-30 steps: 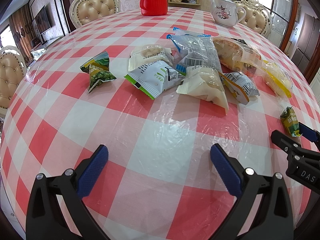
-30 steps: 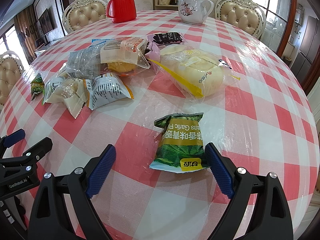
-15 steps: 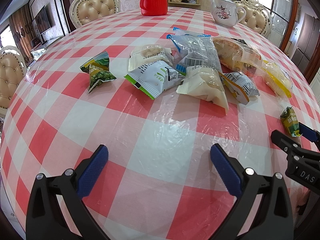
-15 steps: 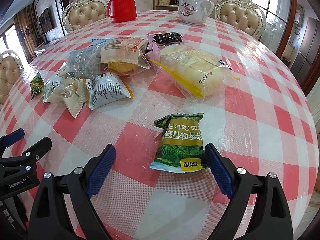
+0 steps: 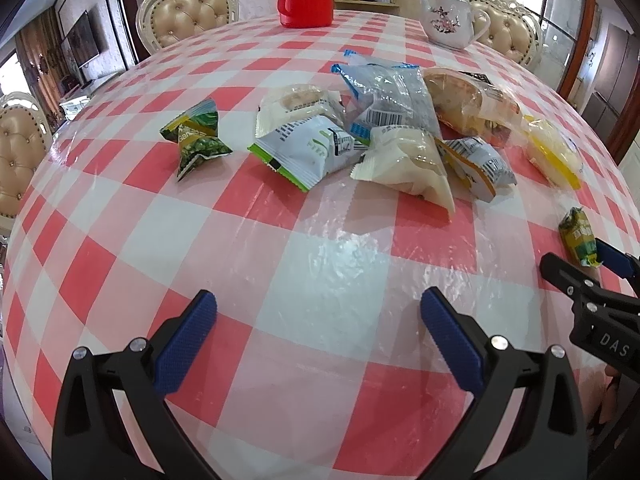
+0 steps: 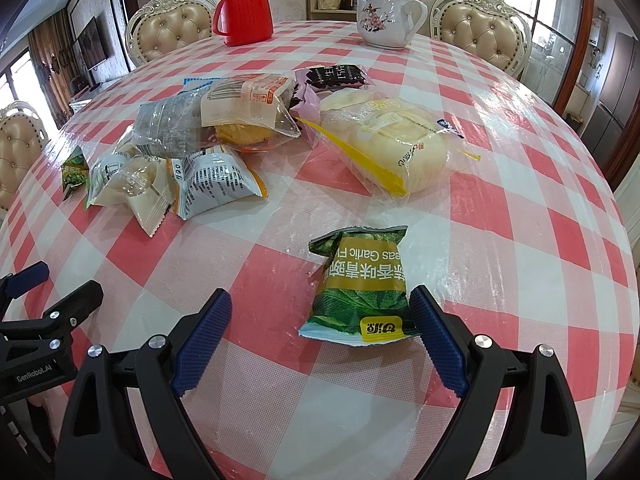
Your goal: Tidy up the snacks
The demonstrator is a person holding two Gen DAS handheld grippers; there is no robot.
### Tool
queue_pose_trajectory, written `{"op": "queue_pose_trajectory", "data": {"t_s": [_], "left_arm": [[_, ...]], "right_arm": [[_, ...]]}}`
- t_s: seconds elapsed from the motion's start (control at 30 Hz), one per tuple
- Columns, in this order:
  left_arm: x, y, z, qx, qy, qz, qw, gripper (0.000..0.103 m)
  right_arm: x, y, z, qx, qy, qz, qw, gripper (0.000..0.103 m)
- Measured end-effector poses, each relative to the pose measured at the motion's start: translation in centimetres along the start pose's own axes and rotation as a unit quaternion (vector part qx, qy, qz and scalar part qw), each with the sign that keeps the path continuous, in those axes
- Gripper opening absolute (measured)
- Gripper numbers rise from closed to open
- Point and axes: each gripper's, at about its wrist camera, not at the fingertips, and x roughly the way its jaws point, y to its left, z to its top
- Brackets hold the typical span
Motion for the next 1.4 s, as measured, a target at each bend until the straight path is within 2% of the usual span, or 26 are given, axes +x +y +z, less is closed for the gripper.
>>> {"op": "queue_pose_trajectory", "data": {"t_s": [0.27, 0.37, 0.47, 0.7, 0.73, 0.8, 0.83, 0.87, 0.93, 1.03, 1.13, 1.3, 1.37, 1.4], "left_arm": [[0.3, 0.1, 0.1, 0.007, 0.004, -0.007, 0.9999, 0.102], [0.5, -0.7, 0.5, 0.02, 0.005, -0.017, 0.9997, 0.102], [0.5, -2.3, 1.5, 0.037, -0.012, -0.018, 0.9991, 0.102], [1.8, -5.8, 5.2, 0.082, -0.04, -0.015, 0.9958, 0.102], [2.0, -6.1, 5.5, 0.086, -0.044, -0.016, 0.9952, 0.098], [2.8, -6.5, 6.0, 0.095, -0.043, -0.012, 0.9945, 0.084], [3.2, -6.4, 6.2, 0.098, -0.037, -0.014, 0.9943, 0.067], [3.6, -6.2, 6.1, 0.099, -0.032, -0.027, 0.9942, 0.058], [3.2, -5.1, 5.9, 0.093, -0.025, -0.054, 0.9939, 0.054], [1.7, -3.6, 4.6, 0.084, -0.046, -0.06, 0.9936, 0.053], [-0.2, -1.0, 2.9, 0.053, -0.062, -0.085, 0.993, 0.053], [-2.8, 3.1, 0.5, -0.008, -0.082, -0.11, 0.9905, 0.053], [-3.7, 3.9, -0.4, -0.018, -0.089, -0.113, 0.9894, 0.053], [-4.1, 4.2, -0.9, -0.022, -0.092, -0.115, 0.9889, 0.053]], "right_arm": [[-0.2, -0.1, -0.1, -0.02, 0.009, 0.02, 1.0, 0.087], [-1.0, -1.2, -0.3, 0.016, -0.008, 0.047, 0.999, 0.087], [-1.5, -2.5, -0.3, 0.043, -0.014, 0.075, 0.996, 0.087], [-2.7, -4.3, -0.3, 0.045, -0.033, 0.067, 0.996, 0.087], [-2.9, -4.7, -0.2, 0.048, -0.036, 0.065, 0.996, 0.087], [-3.2, -5.2, -0.2, 0.053, -0.044, 0.064, 0.996, 0.087], [-3.3, -5.4, -0.1, 0.054, -0.046, 0.064, 0.995, 0.087], [-3.4, -5.5, 0.0, 0.054, -0.047, 0.065, 0.995, 0.087], [-3.4, -5.2, 0.5, 0.041, -0.05, 0.066, 0.996, 0.087], [-3.4, -4.6, 1.0, 0.02, -0.05, 0.061, 0.997, 0.087], [-1.9, -3.7, 0.9, 0.001, -0.018, 0.053, 0.998, 0.086], [-0.2, -2.1, 0.9, -0.013, -0.002, 0.037, 0.999, 0.085], [0.1, -1.7, 1.2, -0.021, -0.003, 0.025, 0.999, 0.083], [0.3, -1.5, 1.2, -0.025, 0.0, 0.017, 1.0, 0.078]]}}
